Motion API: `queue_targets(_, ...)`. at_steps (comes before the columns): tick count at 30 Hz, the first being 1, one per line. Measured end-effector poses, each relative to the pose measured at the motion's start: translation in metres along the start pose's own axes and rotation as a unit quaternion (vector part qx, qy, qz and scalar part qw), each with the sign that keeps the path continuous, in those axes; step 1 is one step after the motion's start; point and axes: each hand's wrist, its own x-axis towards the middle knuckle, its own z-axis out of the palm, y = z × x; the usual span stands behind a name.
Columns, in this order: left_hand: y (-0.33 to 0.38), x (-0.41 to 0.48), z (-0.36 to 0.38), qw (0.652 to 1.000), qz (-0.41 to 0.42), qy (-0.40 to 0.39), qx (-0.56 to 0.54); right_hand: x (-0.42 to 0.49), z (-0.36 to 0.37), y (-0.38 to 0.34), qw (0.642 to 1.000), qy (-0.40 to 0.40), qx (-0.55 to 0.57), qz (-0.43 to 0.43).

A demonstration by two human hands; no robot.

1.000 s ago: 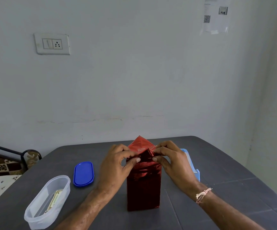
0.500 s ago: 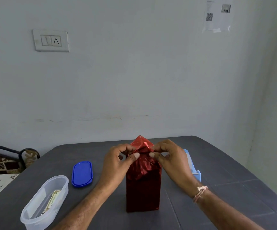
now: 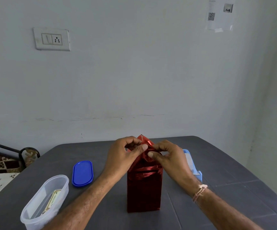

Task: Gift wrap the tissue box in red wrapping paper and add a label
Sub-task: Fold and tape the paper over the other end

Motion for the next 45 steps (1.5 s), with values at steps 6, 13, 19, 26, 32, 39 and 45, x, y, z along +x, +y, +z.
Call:
queue_targets(6,0.003,0.008,0.002,0.998,-0.021,-0.027,-0.050,-0.002,-0.002,0.001,1.000,-0.002,-0.013,-0.006)
queue_targets(13,0.010,0.011,0.004,0.988,-0.074,-0.031,-0.132,0.000,0.000,0.003,1.000,0.007,-0.014,0.008)
queue_targets(19,0.007,0.010,0.011,0.980,-0.096,-0.018,-0.175,-0.004,-0.004,-0.005,0.999,0.019,-0.036,0.008)
queue_targets(26,0.006,0.012,0.006,0.988,-0.078,-0.007,-0.135,-0.003,-0.010,-0.017,0.997,0.015,-0.069,0.023)
queue_targets(32,-0.020,-0.009,-0.015,0.994,-0.103,0.004,-0.048,0.001,-0.008,-0.013,0.998,0.012,-0.042,0.036)
queue_targets(39,-0.029,-0.020,-0.011,0.993,-0.102,0.024,-0.049,0.000,-0.008,-0.018,0.999,0.015,-0.024,0.045)
queue_targets(45,-0.033,-0.027,-0.007,0.981,-0.130,0.074,-0.123,-0.002,-0.012,-0.017,0.999,0.012,-0.009,0.049)
